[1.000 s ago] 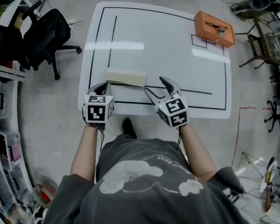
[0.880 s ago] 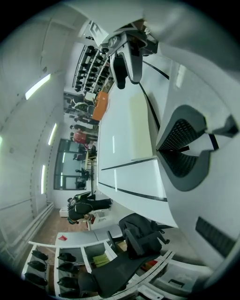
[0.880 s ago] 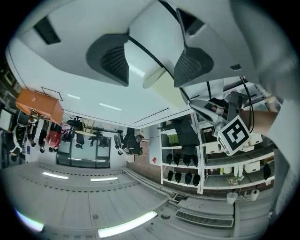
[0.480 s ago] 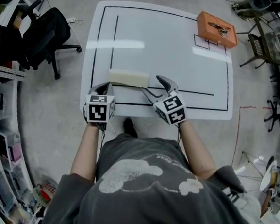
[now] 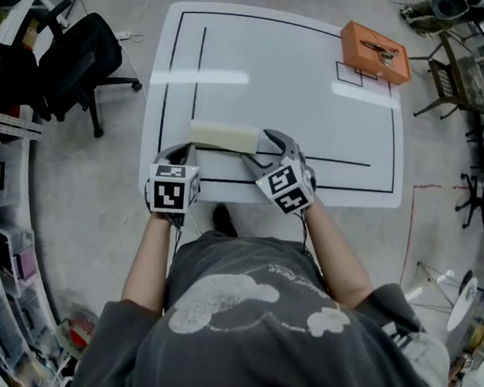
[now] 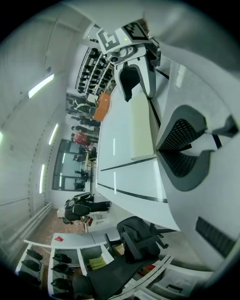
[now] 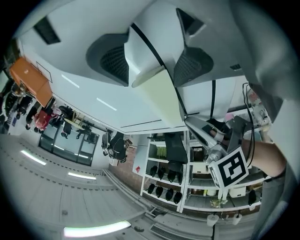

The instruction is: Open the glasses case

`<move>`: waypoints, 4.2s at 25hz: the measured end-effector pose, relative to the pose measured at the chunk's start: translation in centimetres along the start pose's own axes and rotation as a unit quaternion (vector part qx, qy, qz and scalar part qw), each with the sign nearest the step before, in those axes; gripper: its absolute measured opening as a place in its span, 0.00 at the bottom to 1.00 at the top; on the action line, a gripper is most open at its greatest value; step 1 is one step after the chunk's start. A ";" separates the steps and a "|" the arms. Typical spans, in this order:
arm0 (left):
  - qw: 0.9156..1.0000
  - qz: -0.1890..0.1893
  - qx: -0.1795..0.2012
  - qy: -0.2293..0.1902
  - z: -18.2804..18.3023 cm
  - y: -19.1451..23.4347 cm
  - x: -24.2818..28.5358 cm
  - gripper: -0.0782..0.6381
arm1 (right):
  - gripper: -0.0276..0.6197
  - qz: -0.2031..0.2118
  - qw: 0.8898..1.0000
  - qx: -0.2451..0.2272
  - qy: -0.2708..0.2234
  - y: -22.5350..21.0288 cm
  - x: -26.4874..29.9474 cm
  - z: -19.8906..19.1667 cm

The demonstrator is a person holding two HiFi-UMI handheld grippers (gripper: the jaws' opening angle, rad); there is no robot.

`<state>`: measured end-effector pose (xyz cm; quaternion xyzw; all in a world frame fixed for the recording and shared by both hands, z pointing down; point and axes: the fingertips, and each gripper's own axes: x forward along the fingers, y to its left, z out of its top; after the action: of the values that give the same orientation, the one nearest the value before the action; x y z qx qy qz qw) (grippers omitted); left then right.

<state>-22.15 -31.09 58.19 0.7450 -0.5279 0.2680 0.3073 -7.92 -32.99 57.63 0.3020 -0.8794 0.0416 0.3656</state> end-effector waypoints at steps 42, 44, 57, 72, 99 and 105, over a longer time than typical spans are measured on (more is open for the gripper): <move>1.000 -0.011 -0.009 -0.025 2.6 1.0 0.2 0.11 | 0.13 -0.016 0.999 0.005 -0.039 -6.3 1.9 4.8; 1.000 -0.010 -0.013 -0.024 2.6 1.1 0.2 0.11 | 0.13 -0.001 0.999 0.004 -0.034 -6.6 2.2 4.9; 0.999 0.016 -0.032 -0.032 2.6 1.4 -0.8 0.11 | 0.21 -0.022 0.998 0.018 -0.047 -6.7 0.7 4.8; 0.997 0.030 -0.016 -0.071 2.3 -5.1 -6.6 0.11 | 0.04 -0.047 0.994 0.021 -0.093 -4.9 -9.2 2.9; 0.991 0.023 -0.008 -0.129 -5.9 -20.9 -16.2 0.11 | 0.04 -0.067 0.978 0.114 -0.163 0.1 -28.5 -6.6; 0.989 0.023 -0.022 -0.142 -9.3 -23.9 -18.6 0.11 | 0.04 -0.049 0.979 0.113 -0.163 3.0 -31.1 -9.4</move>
<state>-5.65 -6.53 46.76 0.7566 -0.5887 0.1545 0.2390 13.27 -12.18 44.14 0.3869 -0.9009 0.0729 0.1827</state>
